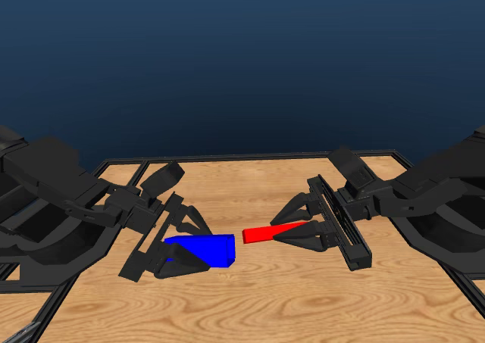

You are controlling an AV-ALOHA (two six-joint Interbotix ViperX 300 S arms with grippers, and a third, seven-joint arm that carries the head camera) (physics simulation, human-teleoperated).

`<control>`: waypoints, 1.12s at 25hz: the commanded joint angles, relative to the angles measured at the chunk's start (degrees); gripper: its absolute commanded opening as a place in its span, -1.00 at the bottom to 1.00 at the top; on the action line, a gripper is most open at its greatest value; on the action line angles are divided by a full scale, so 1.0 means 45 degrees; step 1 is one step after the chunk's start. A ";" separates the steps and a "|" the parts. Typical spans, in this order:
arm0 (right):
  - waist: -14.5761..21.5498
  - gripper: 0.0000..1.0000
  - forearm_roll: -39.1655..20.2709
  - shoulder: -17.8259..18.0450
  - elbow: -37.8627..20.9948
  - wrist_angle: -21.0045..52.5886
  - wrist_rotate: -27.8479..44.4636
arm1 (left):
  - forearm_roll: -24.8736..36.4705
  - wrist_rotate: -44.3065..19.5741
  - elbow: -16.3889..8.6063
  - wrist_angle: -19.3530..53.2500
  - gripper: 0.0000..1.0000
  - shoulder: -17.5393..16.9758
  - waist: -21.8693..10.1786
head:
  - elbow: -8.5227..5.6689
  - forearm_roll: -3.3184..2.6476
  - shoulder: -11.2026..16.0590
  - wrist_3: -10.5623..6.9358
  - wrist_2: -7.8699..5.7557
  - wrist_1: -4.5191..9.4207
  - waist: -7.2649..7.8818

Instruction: Insert peg into socket

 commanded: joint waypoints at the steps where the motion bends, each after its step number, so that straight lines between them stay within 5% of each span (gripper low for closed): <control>1: -0.0152 -1.00 -0.0439 0.0266 -0.0858 0.0806 0.0413 | 0.0115 -0.0042 -0.0270 -0.0138 -1.00 -0.0360 -0.0012 | -0.0143 0.0041 0.0059 -0.0097 -0.0047 -0.0098 0.0273; 6: -0.0269 -1.00 -0.0925 0.0951 -0.1248 0.1134 0.1111 | 0.0211 -0.0122 0.0019 -0.0320 -1.00 -0.0273 0.0035 | -0.0161 0.0054 0.0121 -0.0194 -0.0081 -0.0083 0.0372; 12: -0.0498 -1.00 -0.1766 0.1846 -0.2750 0.2112 0.1682 | 0.0223 -0.0173 -0.0390 -0.0379 -1.00 -0.0073 0.0038 | -0.0203 0.0053 0.0192 -0.0263 -0.0096 -0.0080 0.0397; 18: -0.0645 -1.00 -0.2761 0.1809 -0.3569 0.2810 0.2214 | 0.0365 -0.0416 -0.0997 -0.0103 -1.00 0.0639 -0.0129 | -0.0258 0.0064 0.0301 -0.0271 -0.0078 -0.0072 0.0428; 23: -0.0221 -1.00 -0.2974 0.3124 -0.5186 0.3487 0.2734 | 0.0491 -0.0639 -0.1201 -0.0104 -1.00 0.0910 -0.0184 | -0.0295 0.0037 0.0307 -0.0246 -0.0085 -0.0118 0.0329; 24: -0.0196 1.00 -0.3134 0.3222 -0.5305 0.3736 0.3144 | 0.0536 -0.0639 -0.1133 0.0012 -1.00 0.0873 -0.0154 | -0.0295 0.0035 0.0299 -0.0242 -0.0096 -0.0120 0.0332; 28: -0.0287 1.00 -0.3381 0.2918 -0.4779 0.4110 0.3930 | 0.0694 -0.0860 -0.1262 0.0202 -1.00 0.0700 -0.0147 | -0.0281 0.0032 0.0231 -0.0215 -0.0153 -0.0138 0.0362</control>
